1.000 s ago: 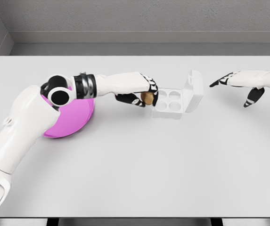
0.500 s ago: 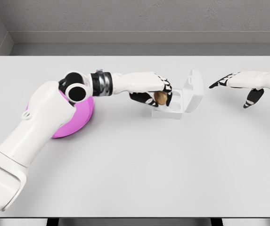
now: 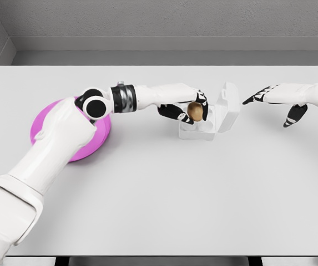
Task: Pack egg into the box and close the box lid
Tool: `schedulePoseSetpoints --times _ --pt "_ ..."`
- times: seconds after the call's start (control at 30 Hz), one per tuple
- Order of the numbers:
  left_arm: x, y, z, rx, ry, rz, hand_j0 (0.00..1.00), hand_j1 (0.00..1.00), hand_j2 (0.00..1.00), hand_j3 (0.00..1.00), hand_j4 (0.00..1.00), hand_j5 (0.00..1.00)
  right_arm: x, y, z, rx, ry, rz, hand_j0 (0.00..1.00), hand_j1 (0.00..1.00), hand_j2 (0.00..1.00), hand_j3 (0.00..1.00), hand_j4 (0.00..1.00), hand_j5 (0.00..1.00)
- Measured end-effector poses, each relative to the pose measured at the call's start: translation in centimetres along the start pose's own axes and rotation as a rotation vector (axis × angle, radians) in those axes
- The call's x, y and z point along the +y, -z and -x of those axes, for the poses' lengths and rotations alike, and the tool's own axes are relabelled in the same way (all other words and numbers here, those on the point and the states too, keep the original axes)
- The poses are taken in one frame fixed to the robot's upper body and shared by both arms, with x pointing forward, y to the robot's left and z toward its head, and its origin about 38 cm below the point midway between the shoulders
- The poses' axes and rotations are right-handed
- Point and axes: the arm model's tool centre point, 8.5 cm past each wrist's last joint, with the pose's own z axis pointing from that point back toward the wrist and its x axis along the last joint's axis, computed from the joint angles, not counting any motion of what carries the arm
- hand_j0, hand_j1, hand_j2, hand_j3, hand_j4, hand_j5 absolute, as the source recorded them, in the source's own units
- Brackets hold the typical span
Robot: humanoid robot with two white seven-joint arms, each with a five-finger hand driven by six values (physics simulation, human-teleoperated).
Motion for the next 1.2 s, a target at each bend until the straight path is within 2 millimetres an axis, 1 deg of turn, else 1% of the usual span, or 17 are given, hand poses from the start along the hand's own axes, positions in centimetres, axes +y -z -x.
schedulePoseSetpoints --times 0.23,0.63,0.97,1.07,1.2 --pt "-0.4 0.3 0.6 -0.009 -0.081 -0.033 0.43 0.43 0.43 0.43 0.43 0.43 0.1 0.0 0.0 0.000 0.001 -0.001 1.00 1.00 1.00 1.00 1.00 1.00" --pt "-1.3 -0.3 2.1 -0.006 -0.210 -0.086 0.43 0.43 0.43 0.43 0.43 0.43 0.1 0.0 0.0 0.000 0.001 -0.001 1.00 1.00 1.00 1.00 1.00 1.00" --pt "-1.5 -0.3 2.0 -0.027 -0.255 -0.115 0.41 0.41 0.41 0.41 0.41 0.41 0.1 0.0 0.0 0.000 0.001 -0.001 1.00 1.00 1.00 1.00 1.00 1.00" --pt "-2.0 -0.3 2.1 -0.036 -0.283 -0.127 0.40 0.40 0.40 0.40 0.40 0.40 0.1 0.0 0.0 0.000 0.001 -0.001 1.00 1.00 1.00 1.00 1.00 1.00" --pt "-1.8 -0.4 2.0 -0.052 -0.311 -0.153 0.40 0.40 0.40 0.40 0.40 0.40 0.1 0.0 0.0 0.000 0.001 -0.002 1.00 1.00 1.00 1.00 1.00 1.00"
